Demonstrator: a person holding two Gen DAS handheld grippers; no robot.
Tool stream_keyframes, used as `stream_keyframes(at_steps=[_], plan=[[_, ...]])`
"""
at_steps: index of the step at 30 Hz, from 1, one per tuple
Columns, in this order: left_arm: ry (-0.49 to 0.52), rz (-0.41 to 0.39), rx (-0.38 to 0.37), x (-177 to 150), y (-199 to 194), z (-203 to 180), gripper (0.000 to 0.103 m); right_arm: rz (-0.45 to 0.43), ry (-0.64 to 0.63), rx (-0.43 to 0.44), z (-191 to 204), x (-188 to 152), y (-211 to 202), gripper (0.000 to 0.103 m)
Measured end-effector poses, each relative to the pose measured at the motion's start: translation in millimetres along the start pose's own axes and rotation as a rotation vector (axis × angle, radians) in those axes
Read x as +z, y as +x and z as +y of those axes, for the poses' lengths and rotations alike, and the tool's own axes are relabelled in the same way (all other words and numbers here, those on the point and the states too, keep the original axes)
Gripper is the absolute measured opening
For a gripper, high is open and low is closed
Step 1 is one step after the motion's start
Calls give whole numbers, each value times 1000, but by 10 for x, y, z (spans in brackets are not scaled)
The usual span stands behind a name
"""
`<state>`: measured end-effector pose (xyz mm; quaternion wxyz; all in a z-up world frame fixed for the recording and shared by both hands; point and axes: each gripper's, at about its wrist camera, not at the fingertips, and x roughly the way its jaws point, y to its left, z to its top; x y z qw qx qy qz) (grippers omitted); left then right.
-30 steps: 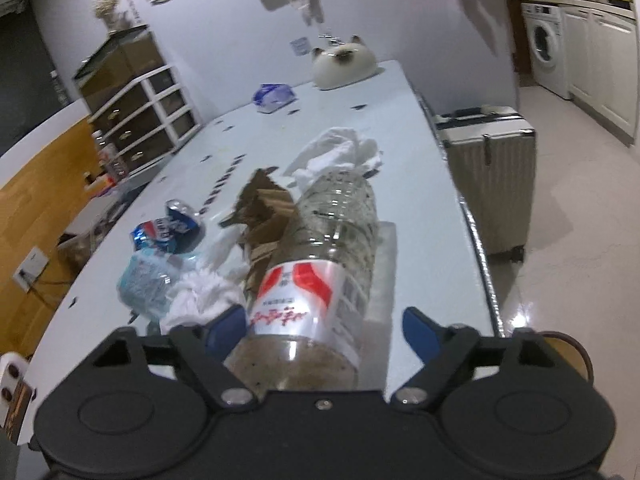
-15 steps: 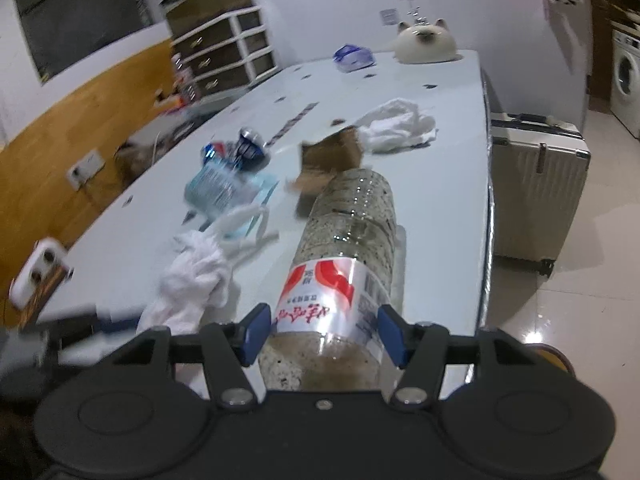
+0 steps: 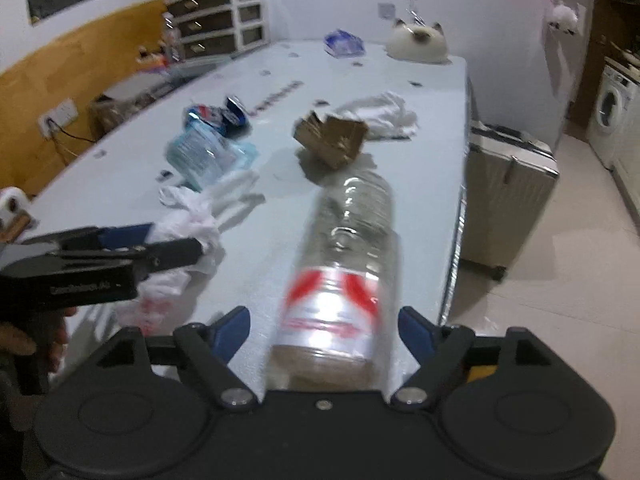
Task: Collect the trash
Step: 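Grasp the white plastic bag with the left tool while the right tool grasps the clear bottle, then carry the white bag and clear bottle with both tools over the yellow bin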
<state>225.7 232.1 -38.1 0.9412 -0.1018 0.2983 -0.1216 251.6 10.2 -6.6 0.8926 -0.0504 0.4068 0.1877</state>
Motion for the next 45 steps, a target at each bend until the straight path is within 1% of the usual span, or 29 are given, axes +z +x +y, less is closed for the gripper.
stream_keyframes(at_steps=[3, 5, 9, 12, 13, 17, 18, 20, 21, 22, 26, 31, 37, 41, 45], plan=[[14, 11, 14, 1, 37, -14, 74, 34, 54, -6, -63, 15, 87, 79], [24, 21, 31, 11, 64, -10, 74, 62, 104, 1, -127, 22, 143, 73], [67, 62, 46, 6, 104, -38, 73, 107, 79, 10, -104, 10, 215, 67], [76, 91, 21, 1, 111, -52, 71, 114, 45, 23, -75, -2, 229, 65], [74, 97, 15, 5, 114, -50, 66, 115, 42, 30, -82, 6, 233, 64], [33, 112, -3, 23, 131, -22, 53, 99, 43, 45, -109, -5, 236, 63], [28, 114, -9, 17, 132, -34, 47, 95, 40, 47, -108, -7, 236, 62], [35, 116, -15, -4, 126, -63, 44, 86, 33, 53, -114, -21, 226, 62], [36, 114, -14, -10, 118, -83, 39, 80, 34, 56, -119, -23, 227, 62], [37, 111, -14, -20, 106, -100, 39, 73, 34, 59, -124, -28, 225, 61], [51, 80, -3, -46, 36, -174, 39, 23, 40, 64, -138, -81, 202, 61], [60, 4, 27, -6, -133, -263, 38, -46, 43, 72, -154, -104, 128, 60], [107, -95, 79, 79, -394, -454, 38, -186, 67, 57, -247, -61, -137, 60], [96, -131, 86, 98, -506, -573, 38, -276, 69, 47, -299, -62, -351, 61], [91, -167, 90, 112, -603, -744, 38, -355, 32, -3, -299, -117, -531, 61]])
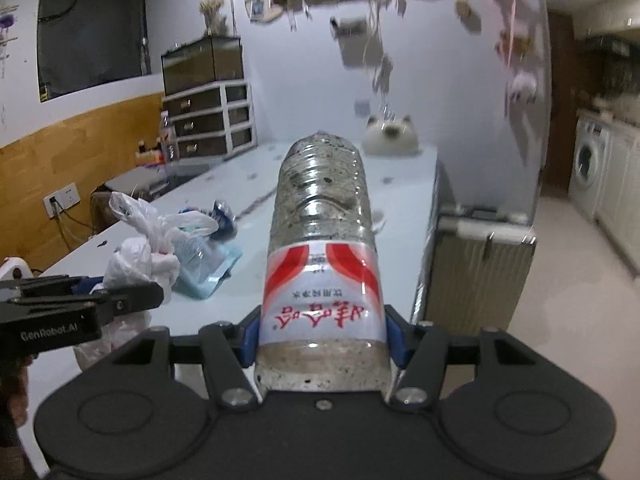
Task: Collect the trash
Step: 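Carry the white bag and clear bottle with both tools over the yellow bin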
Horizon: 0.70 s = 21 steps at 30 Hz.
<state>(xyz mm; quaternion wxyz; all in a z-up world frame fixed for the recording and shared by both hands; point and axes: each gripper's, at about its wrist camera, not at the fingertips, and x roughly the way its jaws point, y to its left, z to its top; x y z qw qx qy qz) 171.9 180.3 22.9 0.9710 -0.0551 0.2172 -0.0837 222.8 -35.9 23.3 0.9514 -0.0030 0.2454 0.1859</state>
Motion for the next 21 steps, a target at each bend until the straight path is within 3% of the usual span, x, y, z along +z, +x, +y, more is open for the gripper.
stream_keyframes(at_steps=[11, 21], plan=[[24, -82, 5, 22, -238, -523, 39, -109, 41, -40, -388, -55, -537, 61], [45, -109, -61, -29, -257, -1184, 39, -161, 80, -96, -914, -236, -1053, 61]])
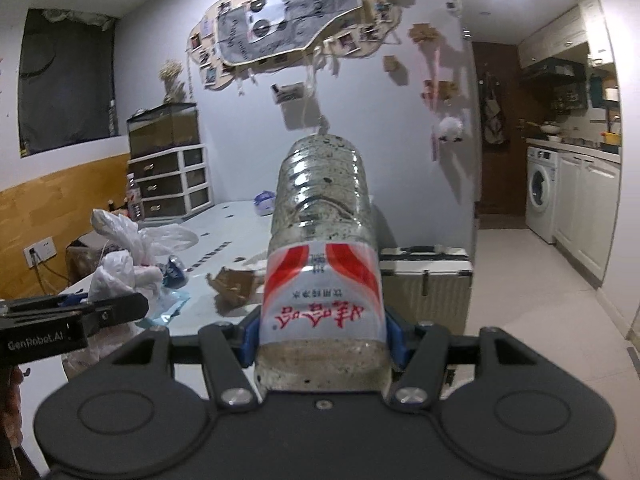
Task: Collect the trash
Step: 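Carry the white bag and clear bottle with both tools over the yellow bin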
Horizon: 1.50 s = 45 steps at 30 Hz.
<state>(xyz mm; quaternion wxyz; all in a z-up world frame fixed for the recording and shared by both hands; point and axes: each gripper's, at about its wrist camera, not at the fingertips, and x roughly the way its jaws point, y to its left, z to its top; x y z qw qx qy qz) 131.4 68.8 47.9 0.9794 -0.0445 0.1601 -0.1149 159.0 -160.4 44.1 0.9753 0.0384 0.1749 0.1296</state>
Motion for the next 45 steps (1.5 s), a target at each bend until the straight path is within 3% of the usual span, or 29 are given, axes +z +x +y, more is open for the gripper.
stream_keyframes(at_steps=[15, 27, 35, 45], plan=[[61, 57, -127, -190, 496, -1163, 39, -5, 98, -113, -1090, -245, -429, 61], [68, 122, -225, -405, 1148, -1842, 39, 64, 172, -195, -1820, -524, -316, 61], [25, 198, -241, -748, 1804, -1961, 39, 164, 215, -235, -2155, -843, 103, 61], [-83, 340, -178, -1461, 2670, -1576, 39, 335, 311, -228, -2380, -1433, 990, 61]])
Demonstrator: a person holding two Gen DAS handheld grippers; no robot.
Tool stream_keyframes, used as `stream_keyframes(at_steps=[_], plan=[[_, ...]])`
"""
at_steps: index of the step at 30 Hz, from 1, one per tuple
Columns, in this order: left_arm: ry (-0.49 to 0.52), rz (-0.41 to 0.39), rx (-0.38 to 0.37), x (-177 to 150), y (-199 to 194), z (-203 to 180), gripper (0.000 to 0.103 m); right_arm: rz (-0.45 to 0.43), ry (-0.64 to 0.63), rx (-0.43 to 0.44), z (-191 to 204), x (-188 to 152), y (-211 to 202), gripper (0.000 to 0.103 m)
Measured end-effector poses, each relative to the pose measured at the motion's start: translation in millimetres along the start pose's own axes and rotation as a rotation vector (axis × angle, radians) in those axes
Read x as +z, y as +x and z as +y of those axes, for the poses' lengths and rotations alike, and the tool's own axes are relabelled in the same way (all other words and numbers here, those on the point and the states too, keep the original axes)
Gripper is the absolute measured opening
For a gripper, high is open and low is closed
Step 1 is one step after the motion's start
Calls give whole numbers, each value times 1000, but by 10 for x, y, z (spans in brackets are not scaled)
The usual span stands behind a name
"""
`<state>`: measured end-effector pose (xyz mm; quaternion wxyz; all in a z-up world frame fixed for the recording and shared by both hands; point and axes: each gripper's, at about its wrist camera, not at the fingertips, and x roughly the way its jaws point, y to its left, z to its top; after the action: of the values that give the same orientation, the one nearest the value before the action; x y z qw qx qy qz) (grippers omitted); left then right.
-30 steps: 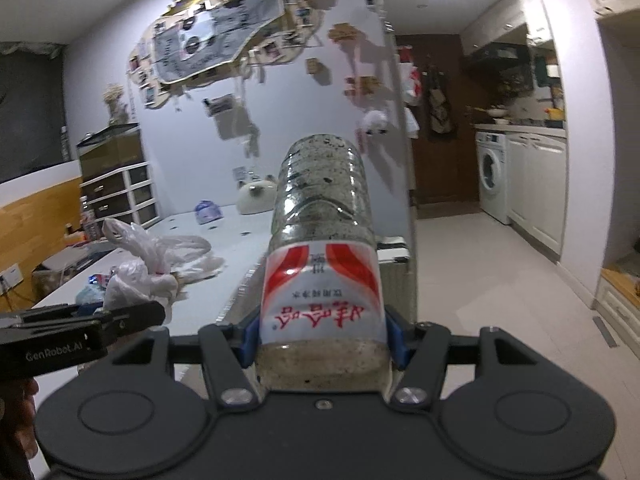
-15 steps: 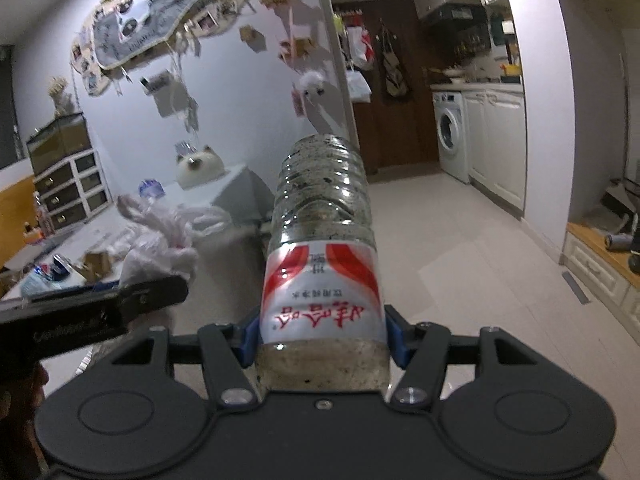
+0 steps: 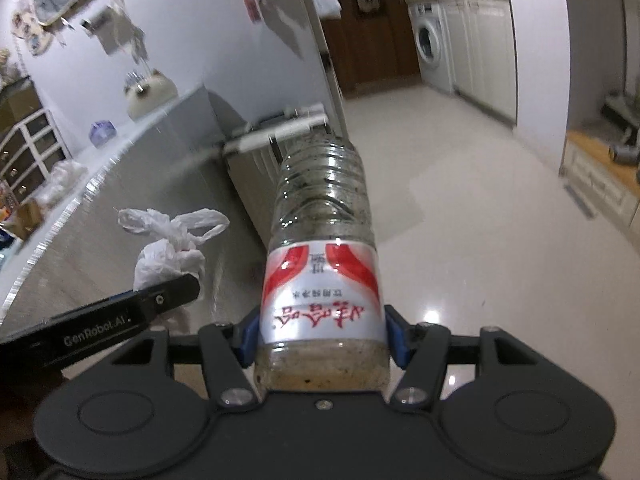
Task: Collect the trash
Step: 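Carry the white bag and clear bottle with both tools over the yellow bin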
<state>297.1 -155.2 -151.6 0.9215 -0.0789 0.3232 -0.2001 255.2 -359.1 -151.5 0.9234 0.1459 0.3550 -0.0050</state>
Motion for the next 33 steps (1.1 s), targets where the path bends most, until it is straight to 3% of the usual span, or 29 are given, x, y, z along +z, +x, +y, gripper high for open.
stream_keyframes(at_steps=[10, 17, 25, 33], plan=[[-83, 112, 40, -369, 962, 686, 39, 186, 164, -6, -24, -260, 1430, 61], [-135, 243, 43, -792, 1641, 1075, 39, 359, 339, 11, -242, -766, 2405, 61], [-171, 378, 63, -1189, 2200, 1341, 39, 541, 265, -23, -323, -1093, 3094, 61], [-182, 488, 88, -1426, 2573, 1523, 39, 593, 115, -43, -149, -1077, 3546, 62]])
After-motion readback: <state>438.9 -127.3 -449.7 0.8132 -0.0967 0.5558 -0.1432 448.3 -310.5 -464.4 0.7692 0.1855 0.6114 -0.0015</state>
